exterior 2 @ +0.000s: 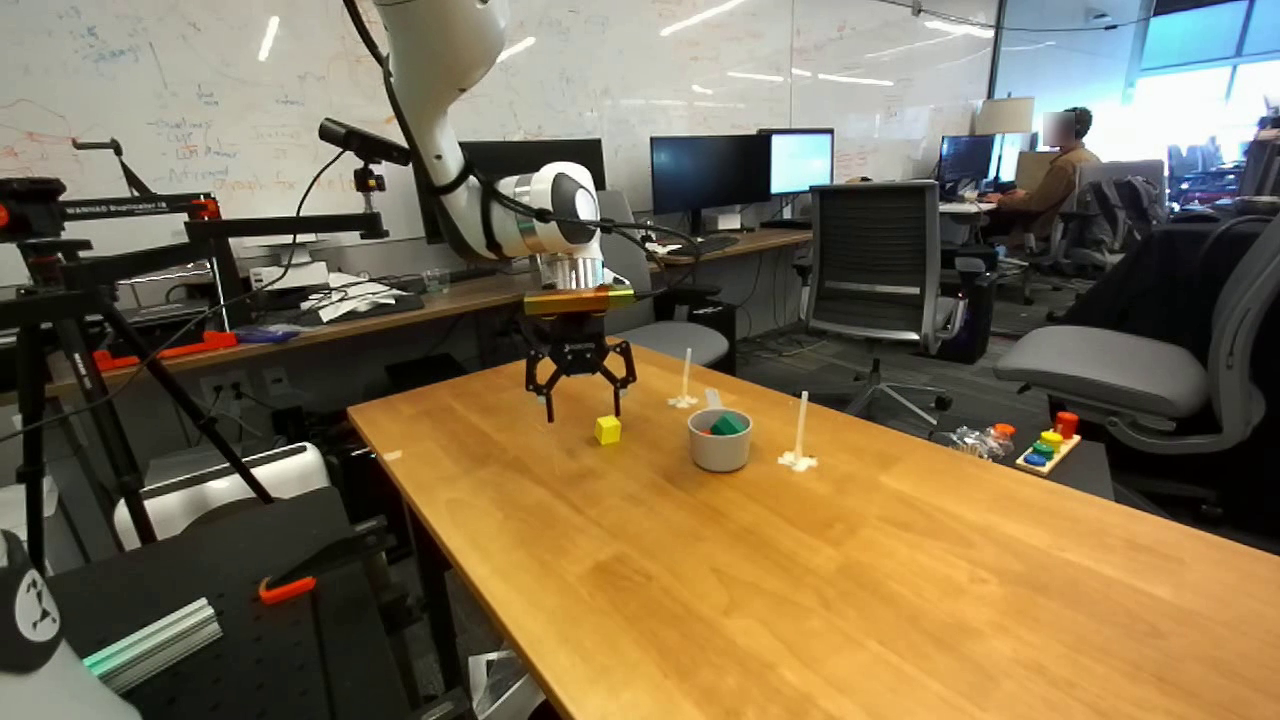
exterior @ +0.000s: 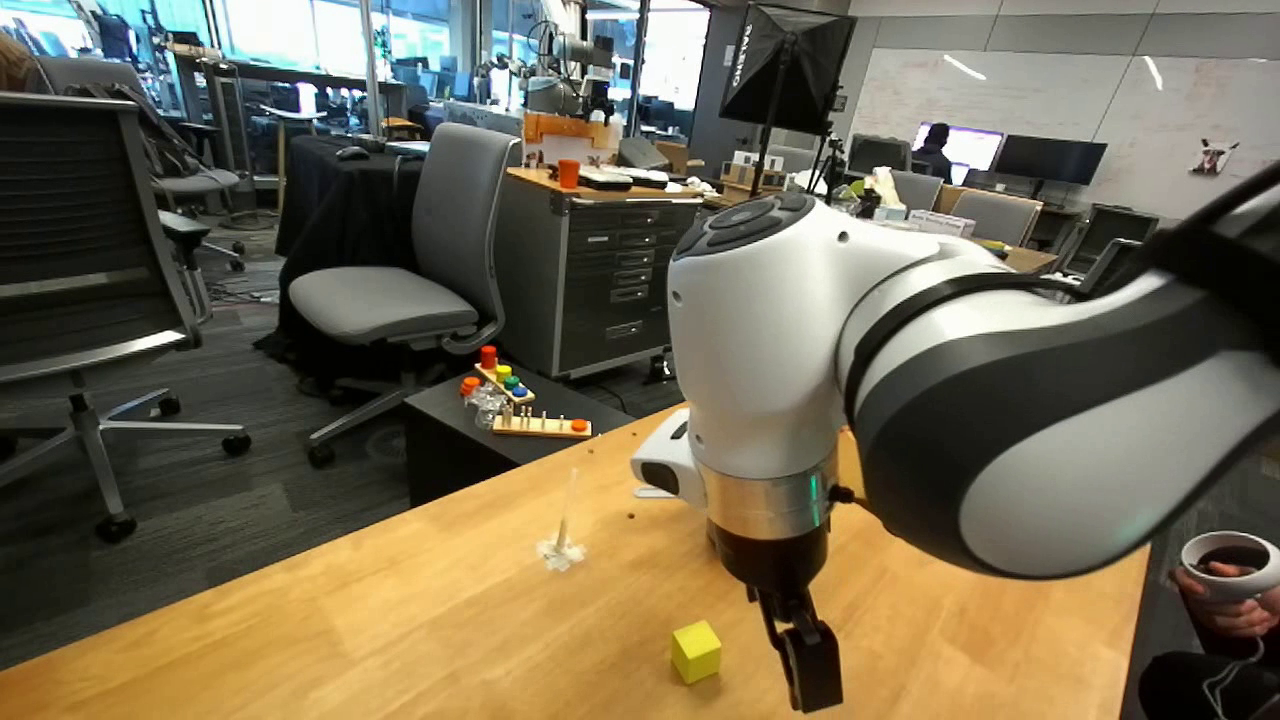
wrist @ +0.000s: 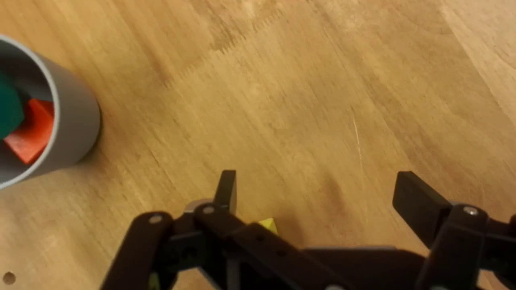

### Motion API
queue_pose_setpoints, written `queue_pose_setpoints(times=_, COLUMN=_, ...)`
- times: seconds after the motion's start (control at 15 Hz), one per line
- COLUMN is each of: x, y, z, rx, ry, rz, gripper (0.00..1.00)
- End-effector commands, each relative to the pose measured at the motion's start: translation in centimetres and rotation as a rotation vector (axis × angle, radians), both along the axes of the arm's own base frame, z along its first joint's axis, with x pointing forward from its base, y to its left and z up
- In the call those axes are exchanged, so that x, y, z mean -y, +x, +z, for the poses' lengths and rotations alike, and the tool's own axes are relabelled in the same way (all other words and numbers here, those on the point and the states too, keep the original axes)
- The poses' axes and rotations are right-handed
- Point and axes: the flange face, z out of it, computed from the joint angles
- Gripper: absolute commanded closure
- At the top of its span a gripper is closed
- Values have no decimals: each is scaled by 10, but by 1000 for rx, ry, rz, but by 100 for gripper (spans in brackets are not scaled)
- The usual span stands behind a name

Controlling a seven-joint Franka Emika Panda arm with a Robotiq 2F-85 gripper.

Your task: Put the cubes in the measuring cups

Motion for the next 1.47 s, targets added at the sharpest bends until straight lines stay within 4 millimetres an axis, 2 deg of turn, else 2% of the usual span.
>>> queue_pose_setpoints(times=0.0, x=-8, y=21, z=-2, rx=-27, ry=-8, rz=77, gripper=0)
queue_pose_setpoints(times=0.4, x=-21, y=38, z=-20, rx=-45, ry=-26, rz=116, gripper=0)
queue_pose_setpoints(times=0.87, x=-43, y=42, z=-46, rx=-75, ry=-30, rz=152, gripper=0)
queue_pose_setpoints(times=0.93, x=-46, y=42, z=-47, rx=-65, ry=-33, rz=156, gripper=25)
queue_pose_setpoints(times=1.0, x=-49, y=42, z=-48, rx=-67, ry=-31, rz=166, gripper=26)
queue_pose_setpoints(times=1.07, x=-52, y=43, z=-47, rx=-63, ry=-26, rz=169, gripper=32)
queue_pose_setpoints(times=1.4, x=-54, y=48, z=-46, rx=-54, ry=-23, rz=165, gripper=73)
